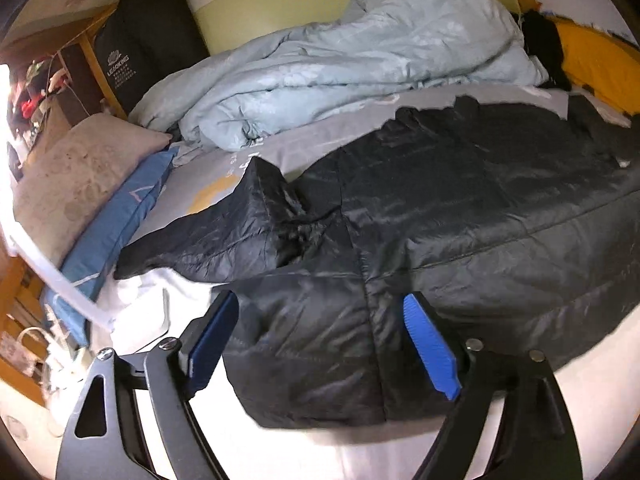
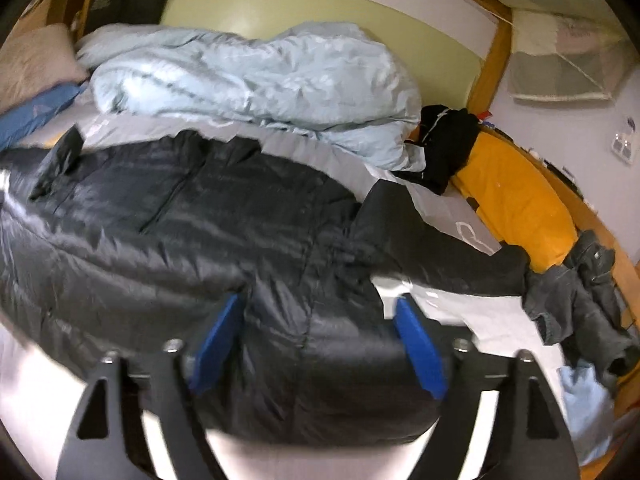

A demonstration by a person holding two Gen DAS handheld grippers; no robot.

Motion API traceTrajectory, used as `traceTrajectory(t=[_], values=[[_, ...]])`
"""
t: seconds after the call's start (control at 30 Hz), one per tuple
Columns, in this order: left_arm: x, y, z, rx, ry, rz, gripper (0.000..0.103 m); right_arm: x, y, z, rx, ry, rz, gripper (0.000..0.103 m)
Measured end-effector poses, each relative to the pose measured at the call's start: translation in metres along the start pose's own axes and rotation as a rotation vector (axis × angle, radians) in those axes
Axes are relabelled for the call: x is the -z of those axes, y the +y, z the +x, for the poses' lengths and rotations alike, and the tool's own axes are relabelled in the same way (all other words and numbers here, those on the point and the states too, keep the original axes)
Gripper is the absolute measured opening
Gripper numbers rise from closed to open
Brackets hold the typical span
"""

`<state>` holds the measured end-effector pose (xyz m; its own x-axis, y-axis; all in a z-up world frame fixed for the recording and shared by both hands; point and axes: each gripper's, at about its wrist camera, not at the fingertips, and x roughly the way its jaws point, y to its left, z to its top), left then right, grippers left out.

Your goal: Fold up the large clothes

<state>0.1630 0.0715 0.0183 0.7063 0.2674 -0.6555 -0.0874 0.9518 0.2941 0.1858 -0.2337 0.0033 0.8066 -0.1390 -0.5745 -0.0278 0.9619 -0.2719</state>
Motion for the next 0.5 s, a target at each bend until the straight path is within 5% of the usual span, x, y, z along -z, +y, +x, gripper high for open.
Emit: traceTrajectory(t=[0.13,0.37,0.5], values=[[0.006,0.023,0.018,-0.017,-0.062,-0.1,0.096,0.006,-0.024,0.012,-0.052,0.025,0.116,0.093],[0.022,0.073,0.04,0.183,0.056,-0.355,0.097,0.015,-0.079,0.007,-0.071,0.059,0.273,0.101],[0.031,0.072,0.057,0.285,0.1,-0.382,0.097,0.024,-0.098,0.032,-0.165,0.175,0.351,0.101]])
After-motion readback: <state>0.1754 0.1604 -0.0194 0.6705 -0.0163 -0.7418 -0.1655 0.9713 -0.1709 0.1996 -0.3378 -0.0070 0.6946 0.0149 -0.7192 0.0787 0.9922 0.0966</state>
